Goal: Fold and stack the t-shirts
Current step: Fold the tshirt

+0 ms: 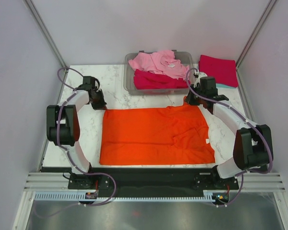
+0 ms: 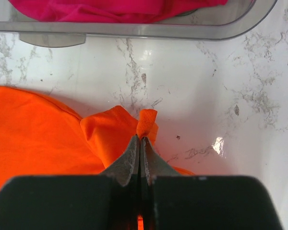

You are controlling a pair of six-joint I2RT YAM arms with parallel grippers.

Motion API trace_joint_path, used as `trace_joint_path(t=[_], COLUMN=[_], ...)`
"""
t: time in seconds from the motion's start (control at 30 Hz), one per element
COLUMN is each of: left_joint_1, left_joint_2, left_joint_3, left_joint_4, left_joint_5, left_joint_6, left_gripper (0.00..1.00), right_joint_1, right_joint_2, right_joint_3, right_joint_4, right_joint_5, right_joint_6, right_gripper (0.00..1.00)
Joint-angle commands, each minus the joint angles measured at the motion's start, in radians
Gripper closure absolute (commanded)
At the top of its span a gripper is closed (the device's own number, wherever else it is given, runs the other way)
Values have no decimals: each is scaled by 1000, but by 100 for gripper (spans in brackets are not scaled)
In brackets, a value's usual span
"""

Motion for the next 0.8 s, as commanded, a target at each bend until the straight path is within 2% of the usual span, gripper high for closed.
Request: trace_joint_path(t=[0.0,0.37,0.77], left_joint_1=[4,4,4], left_joint_2=[-188,-484,-601], left_joint_3=[-30,-248,-362], left_joint_4=[24,-24,-110], left_joint_5=[62,49,-65], left_joint_6=[0,-23,-9], left_gripper=[98,98,98], right_joint_1=[0,-2,0], right_joint_2=[-89,-319,-470], right_joint_3=[-24,-266,-389], right_joint_4=[51,83,-21], right_joint_5=[-31,23,136], right_joint_6=[22,83,122], right_gripper=[100,100,100])
